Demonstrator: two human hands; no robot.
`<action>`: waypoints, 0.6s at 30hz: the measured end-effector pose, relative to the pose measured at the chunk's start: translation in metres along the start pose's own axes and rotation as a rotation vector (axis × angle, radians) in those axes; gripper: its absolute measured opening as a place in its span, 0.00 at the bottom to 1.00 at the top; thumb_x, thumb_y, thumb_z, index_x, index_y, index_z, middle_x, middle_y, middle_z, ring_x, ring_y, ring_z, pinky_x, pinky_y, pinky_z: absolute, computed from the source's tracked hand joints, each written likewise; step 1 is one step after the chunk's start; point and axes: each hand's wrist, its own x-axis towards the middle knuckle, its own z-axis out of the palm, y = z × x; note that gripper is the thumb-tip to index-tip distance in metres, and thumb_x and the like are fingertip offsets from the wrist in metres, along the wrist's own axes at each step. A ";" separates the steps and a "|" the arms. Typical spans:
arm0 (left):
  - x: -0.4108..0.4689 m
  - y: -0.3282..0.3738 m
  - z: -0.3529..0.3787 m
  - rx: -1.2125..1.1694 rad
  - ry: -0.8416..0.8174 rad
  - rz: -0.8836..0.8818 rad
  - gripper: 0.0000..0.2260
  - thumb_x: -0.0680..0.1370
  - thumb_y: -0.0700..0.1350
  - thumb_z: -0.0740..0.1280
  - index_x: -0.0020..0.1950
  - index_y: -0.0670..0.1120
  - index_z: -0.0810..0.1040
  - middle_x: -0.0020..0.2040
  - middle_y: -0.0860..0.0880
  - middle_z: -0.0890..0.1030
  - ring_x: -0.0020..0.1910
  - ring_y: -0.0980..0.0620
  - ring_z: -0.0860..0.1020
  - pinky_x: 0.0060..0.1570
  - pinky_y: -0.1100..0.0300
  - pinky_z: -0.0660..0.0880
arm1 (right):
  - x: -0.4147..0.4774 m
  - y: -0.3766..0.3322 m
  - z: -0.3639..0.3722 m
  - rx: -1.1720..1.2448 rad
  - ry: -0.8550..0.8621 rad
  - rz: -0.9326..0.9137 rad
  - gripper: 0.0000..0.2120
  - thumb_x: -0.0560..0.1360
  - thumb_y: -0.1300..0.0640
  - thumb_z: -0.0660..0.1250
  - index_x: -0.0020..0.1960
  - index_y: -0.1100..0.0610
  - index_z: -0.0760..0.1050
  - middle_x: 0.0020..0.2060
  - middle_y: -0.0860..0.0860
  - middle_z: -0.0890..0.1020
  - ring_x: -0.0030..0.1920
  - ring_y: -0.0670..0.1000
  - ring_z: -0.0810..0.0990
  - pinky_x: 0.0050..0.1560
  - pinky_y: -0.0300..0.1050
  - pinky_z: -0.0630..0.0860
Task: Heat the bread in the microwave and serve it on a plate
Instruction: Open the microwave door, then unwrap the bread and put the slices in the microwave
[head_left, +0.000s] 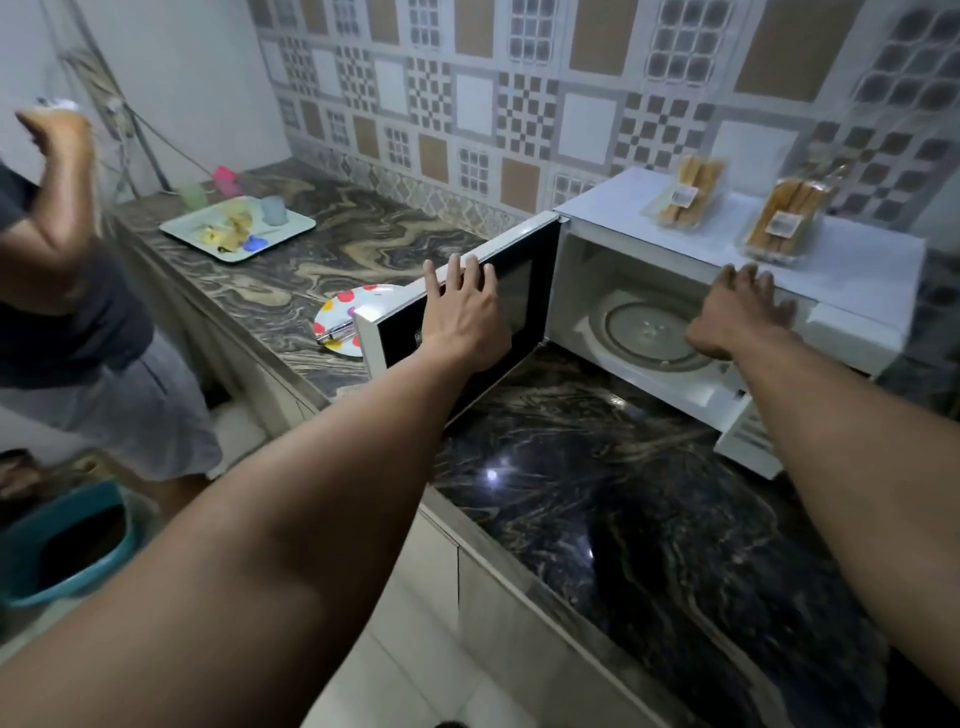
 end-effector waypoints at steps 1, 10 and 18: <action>0.000 -0.006 0.001 0.014 -0.002 0.008 0.37 0.78 0.58 0.60 0.80 0.40 0.53 0.81 0.39 0.52 0.80 0.39 0.47 0.75 0.35 0.40 | -0.001 0.000 0.000 -0.007 0.004 0.001 0.44 0.78 0.49 0.65 0.80 0.62 0.40 0.79 0.59 0.42 0.78 0.61 0.43 0.75 0.65 0.49; 0.008 -0.036 0.001 0.027 -0.050 0.017 0.36 0.79 0.57 0.58 0.82 0.43 0.49 0.82 0.41 0.48 0.81 0.40 0.43 0.76 0.35 0.40 | -0.003 -0.003 0.004 0.051 -0.005 0.028 0.45 0.78 0.50 0.66 0.80 0.61 0.39 0.79 0.58 0.40 0.79 0.61 0.40 0.75 0.67 0.46; 0.004 -0.043 0.000 -0.032 0.009 -0.001 0.37 0.78 0.56 0.60 0.81 0.41 0.51 0.82 0.41 0.52 0.81 0.43 0.47 0.78 0.42 0.43 | 0.001 -0.012 0.008 0.093 0.004 0.063 0.47 0.77 0.50 0.69 0.80 0.61 0.38 0.79 0.59 0.39 0.78 0.61 0.39 0.75 0.67 0.45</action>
